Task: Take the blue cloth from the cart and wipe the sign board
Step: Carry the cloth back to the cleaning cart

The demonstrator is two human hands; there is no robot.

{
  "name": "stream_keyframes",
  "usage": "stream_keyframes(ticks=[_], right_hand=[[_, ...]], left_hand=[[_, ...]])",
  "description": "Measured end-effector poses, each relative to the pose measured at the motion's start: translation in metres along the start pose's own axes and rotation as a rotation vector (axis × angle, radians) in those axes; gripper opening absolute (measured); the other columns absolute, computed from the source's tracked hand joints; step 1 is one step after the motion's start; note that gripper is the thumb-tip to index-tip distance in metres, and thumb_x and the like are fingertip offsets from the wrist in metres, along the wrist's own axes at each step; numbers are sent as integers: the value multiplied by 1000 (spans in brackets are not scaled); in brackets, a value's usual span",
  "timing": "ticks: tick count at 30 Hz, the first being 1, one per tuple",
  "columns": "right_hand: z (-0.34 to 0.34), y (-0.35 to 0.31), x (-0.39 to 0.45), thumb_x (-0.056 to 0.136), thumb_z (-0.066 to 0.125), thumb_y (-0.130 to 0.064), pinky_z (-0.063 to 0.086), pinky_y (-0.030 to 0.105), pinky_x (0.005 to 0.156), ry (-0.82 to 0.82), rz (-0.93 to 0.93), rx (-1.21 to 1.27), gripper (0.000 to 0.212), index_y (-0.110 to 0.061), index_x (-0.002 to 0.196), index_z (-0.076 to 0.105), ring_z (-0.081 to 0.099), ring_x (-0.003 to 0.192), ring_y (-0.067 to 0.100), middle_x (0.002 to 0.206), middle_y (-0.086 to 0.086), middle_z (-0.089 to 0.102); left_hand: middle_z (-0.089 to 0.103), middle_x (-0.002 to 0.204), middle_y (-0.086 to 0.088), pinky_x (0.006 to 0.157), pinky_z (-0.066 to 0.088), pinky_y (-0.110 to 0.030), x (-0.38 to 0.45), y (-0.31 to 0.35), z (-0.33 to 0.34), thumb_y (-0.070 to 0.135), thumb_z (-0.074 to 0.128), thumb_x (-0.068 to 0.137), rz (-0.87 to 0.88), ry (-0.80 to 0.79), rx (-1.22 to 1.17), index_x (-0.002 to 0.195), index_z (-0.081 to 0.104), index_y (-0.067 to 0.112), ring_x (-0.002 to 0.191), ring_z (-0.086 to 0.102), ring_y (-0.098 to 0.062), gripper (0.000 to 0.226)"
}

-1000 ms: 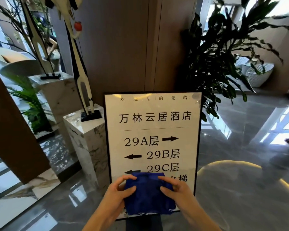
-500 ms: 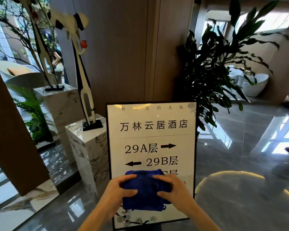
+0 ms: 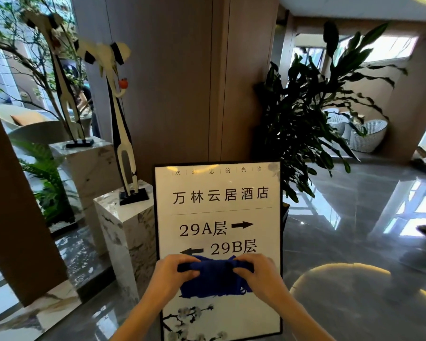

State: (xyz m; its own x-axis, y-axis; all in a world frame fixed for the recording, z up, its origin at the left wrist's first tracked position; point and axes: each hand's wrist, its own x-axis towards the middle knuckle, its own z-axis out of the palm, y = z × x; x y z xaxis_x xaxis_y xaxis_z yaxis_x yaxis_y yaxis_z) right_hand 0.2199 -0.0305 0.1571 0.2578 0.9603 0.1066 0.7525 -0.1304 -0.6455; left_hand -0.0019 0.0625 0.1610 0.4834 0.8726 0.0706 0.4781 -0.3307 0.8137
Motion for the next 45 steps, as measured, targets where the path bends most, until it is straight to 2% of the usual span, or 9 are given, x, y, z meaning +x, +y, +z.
stream_keyframes(ticks=[4,9,14,24,28,34,40,43,45], right_hand=[[-23,-9,9,93,61,-34,54,30,80,20,22,-12,10,-34,93,71,64,83,5,85,-14,70],[-62,-26,26,91,66,-25,49,20,69,68,20,117,15,-34,79,69,65,79,4,79,-11,70],[-98,-33,37,92,65,-21,42,13,67,130,-23,180,21,-37,77,66,62,85,-1,84,-18,67],[-127,-22,36,91,66,-22,37,13,57,200,1,86,30,-37,65,62,58,71,-3,69,-20,64],[-120,-20,21,91,67,-20,42,14,61,216,56,132,24,-36,72,66,63,76,2,75,-18,68],[-100,-30,-12,90,67,-22,40,2,52,347,162,66,31,-41,66,60,58,63,-13,64,-23,60],[-67,-45,-69,89,68,-20,42,25,61,459,341,45,23,-29,68,67,59,66,9,63,-8,65],[-56,-53,-105,89,67,-19,41,21,61,516,416,8,12,-14,81,73,61,73,18,73,2,68],[-52,-55,-128,89,68,-20,38,27,65,568,482,-1,15,-18,74,70,59,75,18,74,3,66]], left_hand=[[73,84,19,66,49,-6,8,20,-8,11,76,82,58,24,-10,90,75,36,80,65,9,26],[74,81,18,60,50,-7,23,51,-27,16,76,83,63,53,-111,88,74,38,81,67,5,23],[74,87,8,73,56,-26,43,85,-33,18,73,86,93,71,-101,90,74,30,85,68,-9,13],[70,79,18,51,44,-5,49,124,-16,16,70,88,102,109,-29,80,70,36,74,63,4,21],[72,84,13,60,46,-12,45,117,-12,16,72,87,85,79,-79,81,70,35,80,65,-2,20],[72,85,10,59,52,-23,42,99,-14,20,73,85,139,-42,-120,78,70,37,82,66,-10,19],[74,75,15,60,49,-20,33,77,-12,16,76,82,229,-244,-175,68,72,46,73,68,-4,33],[73,71,17,62,53,-23,23,78,-4,12,78,80,299,-342,-177,65,73,48,69,68,1,40],[74,70,12,63,56,-26,15,81,4,13,78,80,341,-408,-163,75,77,39,67,68,0,26]])
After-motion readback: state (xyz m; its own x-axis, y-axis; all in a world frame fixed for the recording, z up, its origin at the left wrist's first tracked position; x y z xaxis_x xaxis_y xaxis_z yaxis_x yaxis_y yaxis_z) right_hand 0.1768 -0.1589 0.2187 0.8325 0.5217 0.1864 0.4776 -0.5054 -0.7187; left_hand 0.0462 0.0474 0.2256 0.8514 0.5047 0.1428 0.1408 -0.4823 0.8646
